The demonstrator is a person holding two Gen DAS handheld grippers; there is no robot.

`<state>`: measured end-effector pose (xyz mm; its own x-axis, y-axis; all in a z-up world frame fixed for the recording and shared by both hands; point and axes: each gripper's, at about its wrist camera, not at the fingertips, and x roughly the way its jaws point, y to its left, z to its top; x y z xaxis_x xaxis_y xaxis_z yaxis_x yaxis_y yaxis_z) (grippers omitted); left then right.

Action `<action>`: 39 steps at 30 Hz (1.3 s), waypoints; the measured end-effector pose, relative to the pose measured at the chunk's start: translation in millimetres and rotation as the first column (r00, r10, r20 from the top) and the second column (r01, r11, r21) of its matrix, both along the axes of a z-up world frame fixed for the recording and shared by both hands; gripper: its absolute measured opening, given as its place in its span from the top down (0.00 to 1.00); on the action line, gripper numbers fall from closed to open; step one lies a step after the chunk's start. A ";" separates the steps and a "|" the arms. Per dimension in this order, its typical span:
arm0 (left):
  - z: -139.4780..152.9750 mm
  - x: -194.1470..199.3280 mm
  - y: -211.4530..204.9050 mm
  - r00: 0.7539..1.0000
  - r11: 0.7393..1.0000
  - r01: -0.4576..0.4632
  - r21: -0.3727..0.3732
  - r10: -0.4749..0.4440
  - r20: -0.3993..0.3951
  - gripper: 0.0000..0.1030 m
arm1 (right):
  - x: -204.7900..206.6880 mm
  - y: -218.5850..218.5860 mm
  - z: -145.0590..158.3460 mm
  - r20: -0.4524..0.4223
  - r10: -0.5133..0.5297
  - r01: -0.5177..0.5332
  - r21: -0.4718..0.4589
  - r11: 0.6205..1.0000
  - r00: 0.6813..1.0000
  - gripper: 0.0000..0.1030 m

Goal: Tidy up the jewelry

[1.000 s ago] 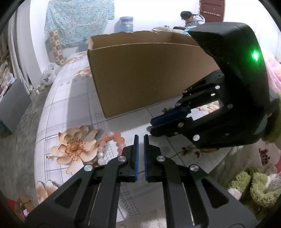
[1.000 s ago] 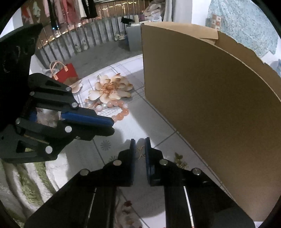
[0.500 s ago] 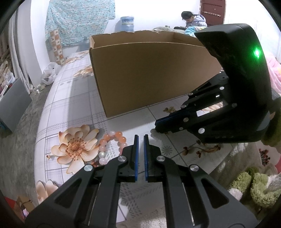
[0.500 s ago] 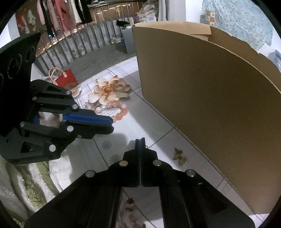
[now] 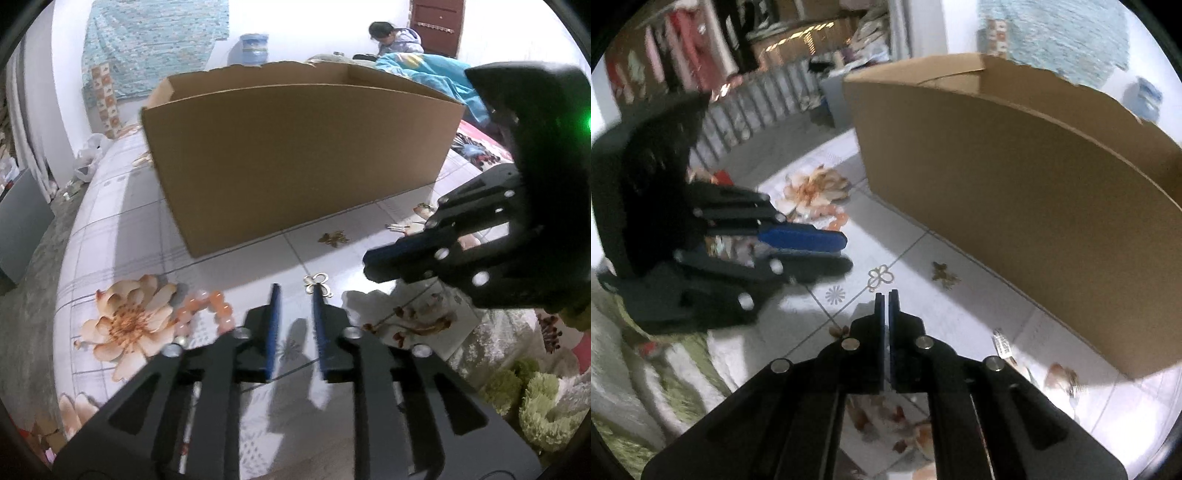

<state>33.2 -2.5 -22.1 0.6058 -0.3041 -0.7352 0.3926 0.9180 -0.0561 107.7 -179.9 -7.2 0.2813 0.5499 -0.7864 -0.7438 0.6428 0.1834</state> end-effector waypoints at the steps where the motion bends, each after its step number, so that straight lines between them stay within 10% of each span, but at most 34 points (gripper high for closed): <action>1: 0.0 0.8 -1.9 1.000 1.000 0.008 0.001 -0.008 0.001 0.73 | 0.5 -4.5 1.1 -0.011 -0.016 0.017 0.019 1.000 1.000 0.97; 12: -11.2 20.5 -14.1 0.998 0.997 0.049 0.064 -0.046 -0.043 0.67 | 1.4 -20.9 -2.3 -0.049 -0.074 0.079 0.111 0.991 0.996 0.97; 18: -8.0 22.5 -22.4 0.995 0.992 0.074 0.107 -0.067 -0.068 0.89 | 0.2 -30.7 -1.9 -0.051 -0.096 0.102 0.146 0.984 0.994 0.97; 39: 3.2 20.1 -15.3 0.998 0.994 -0.004 0.114 0.010 -0.057 1.00 | -4.5 -44.5 -0.8 -0.052 -0.136 0.143 0.199 0.969 0.989 0.97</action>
<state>53.3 -17.8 -18.9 0.5631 -0.2127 -0.7986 0.3855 0.9224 0.0262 103.2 -224.5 -8.0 0.3385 0.6557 -0.6749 -0.6393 0.6865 0.3463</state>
